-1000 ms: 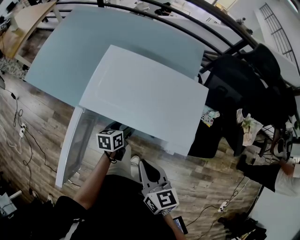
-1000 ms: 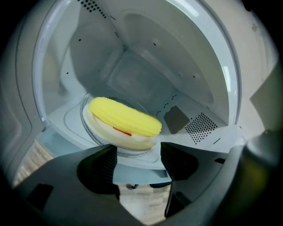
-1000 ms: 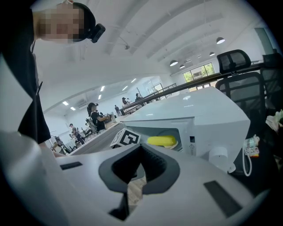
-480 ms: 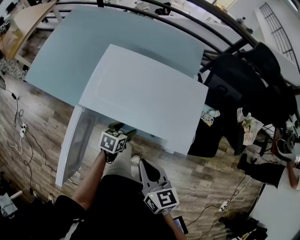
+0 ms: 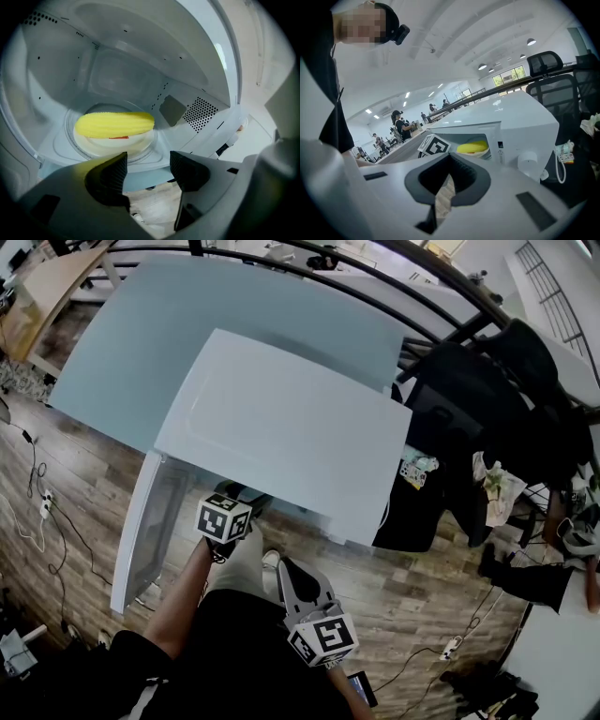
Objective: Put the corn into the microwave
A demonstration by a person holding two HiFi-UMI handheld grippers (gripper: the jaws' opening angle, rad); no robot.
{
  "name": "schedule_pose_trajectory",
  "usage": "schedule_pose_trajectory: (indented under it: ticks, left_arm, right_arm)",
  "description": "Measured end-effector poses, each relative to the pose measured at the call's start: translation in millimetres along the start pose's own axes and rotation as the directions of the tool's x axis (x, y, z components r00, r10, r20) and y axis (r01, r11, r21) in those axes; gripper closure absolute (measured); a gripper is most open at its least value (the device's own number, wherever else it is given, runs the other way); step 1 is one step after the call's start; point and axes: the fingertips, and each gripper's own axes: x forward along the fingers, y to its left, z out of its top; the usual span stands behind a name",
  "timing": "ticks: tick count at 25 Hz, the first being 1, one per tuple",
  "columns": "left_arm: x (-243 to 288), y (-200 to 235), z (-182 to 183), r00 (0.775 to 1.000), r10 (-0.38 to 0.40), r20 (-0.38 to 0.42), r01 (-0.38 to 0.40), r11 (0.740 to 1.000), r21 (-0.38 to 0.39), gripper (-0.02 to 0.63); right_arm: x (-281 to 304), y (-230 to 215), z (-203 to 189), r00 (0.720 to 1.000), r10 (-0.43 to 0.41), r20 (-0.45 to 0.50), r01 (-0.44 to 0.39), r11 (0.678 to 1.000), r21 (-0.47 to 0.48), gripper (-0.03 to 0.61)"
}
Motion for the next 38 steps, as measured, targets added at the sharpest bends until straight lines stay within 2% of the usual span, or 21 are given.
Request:
schedule_pose_trajectory:
  ticks: [9,15,18,26,32,38]
  left_arm:
    - [-9,-7,8,0.998,0.004,0.061,-0.003,1.000,-0.008,0.327]
    - [-35,-20,8,0.991,0.050,0.127,-0.052,0.999,0.008,0.432]
    - [-52,-30,3,0.983,0.080,0.168,-0.084,0.996,0.016,0.504]
    - [-93,-57,-19,0.962,0.144,0.233,-0.155,0.988,0.029,0.600]
    - [-122,-86,-35,0.947,0.152,0.282,-0.167,0.985,0.029,0.611]
    - [-162,-111,-49,0.914,0.176,0.365,-0.210,0.976,0.055,0.611]
  right_arm:
    - [-6,1,1,1.000,0.000,0.007,0.000,1.000,0.003,0.571]
    - [-16,6,-3,1.000,0.025,0.014,-0.025,1.000,0.002,0.571]
    - [-26,9,-5,0.999,0.033,0.019,-0.033,0.999,-0.008,0.571]
    - [-53,15,-7,0.996,0.071,0.049,-0.069,0.997,-0.038,0.571]
    - [-72,21,-11,0.993,0.099,0.072,-0.095,0.994,-0.060,0.571]
    - [-86,29,-13,0.988,0.113,0.101,-0.105,0.991,-0.084,0.571]
